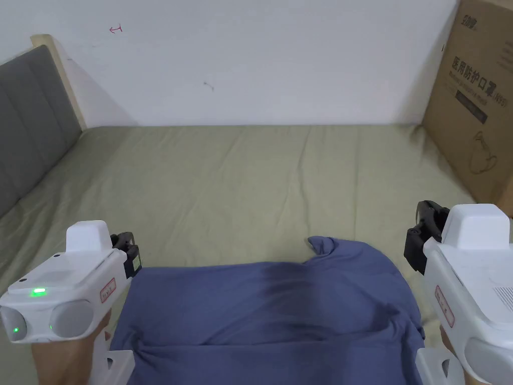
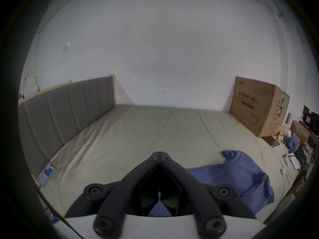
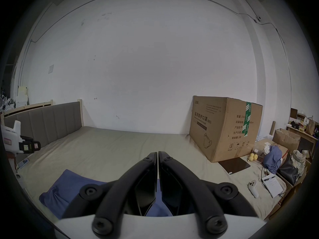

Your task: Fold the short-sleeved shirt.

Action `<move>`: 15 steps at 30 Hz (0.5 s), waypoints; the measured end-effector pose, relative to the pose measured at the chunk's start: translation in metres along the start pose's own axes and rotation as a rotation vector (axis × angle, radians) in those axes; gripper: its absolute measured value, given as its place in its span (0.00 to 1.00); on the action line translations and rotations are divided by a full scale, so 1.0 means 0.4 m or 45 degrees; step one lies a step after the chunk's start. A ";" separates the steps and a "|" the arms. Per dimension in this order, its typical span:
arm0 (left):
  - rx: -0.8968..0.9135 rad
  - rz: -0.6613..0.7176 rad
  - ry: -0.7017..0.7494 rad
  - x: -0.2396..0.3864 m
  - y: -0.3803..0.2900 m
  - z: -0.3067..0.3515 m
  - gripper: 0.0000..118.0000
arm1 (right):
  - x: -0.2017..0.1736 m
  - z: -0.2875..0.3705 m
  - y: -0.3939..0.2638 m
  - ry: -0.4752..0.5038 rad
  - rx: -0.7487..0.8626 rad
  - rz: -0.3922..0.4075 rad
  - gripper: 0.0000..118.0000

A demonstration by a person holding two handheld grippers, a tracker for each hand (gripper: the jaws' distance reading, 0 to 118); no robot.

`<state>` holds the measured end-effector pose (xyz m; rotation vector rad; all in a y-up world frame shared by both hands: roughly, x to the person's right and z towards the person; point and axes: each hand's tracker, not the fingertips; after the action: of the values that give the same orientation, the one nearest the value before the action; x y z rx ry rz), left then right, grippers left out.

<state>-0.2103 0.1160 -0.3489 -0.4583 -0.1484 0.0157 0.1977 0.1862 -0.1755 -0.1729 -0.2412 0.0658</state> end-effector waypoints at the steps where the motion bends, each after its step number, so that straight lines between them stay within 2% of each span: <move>1: -0.044 0.000 -0.006 -0.010 0.003 -0.034 0.00 | -0.015 -0.009 0.008 0.002 -0.005 0.005 0.02; 9: -0.416 0.084 0.006 -0.104 -0.021 -0.380 0.00 | -0.001 -0.170 0.007 0.003 -0.087 0.037 0.02; 10: -0.452 0.080 0.012 -0.109 -0.029 -0.413 0.03 | -0.002 -0.187 -0.001 0.003 -0.101 0.036 0.02; 11: -0.522 0.083 0.015 -0.111 -0.041 -0.461 0.11 | -0.001 -0.208 -0.008 0.001 -0.118 0.036 0.02; 13: -0.646 0.129 0.037 -0.125 -0.063 -0.535 0.54 | -0.001 -0.243 -0.026 -0.001 -0.151 0.039 0.02; 15: -0.737 0.168 0.075 -0.121 -0.081 -0.565 0.84 | 0.000 -0.280 -0.049 -0.004 -0.184 0.042 0.02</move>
<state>-0.2257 -0.0146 -0.5417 -1.0449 -0.0620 0.0901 0.2257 0.1488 -0.2791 -0.3208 -0.2461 0.0817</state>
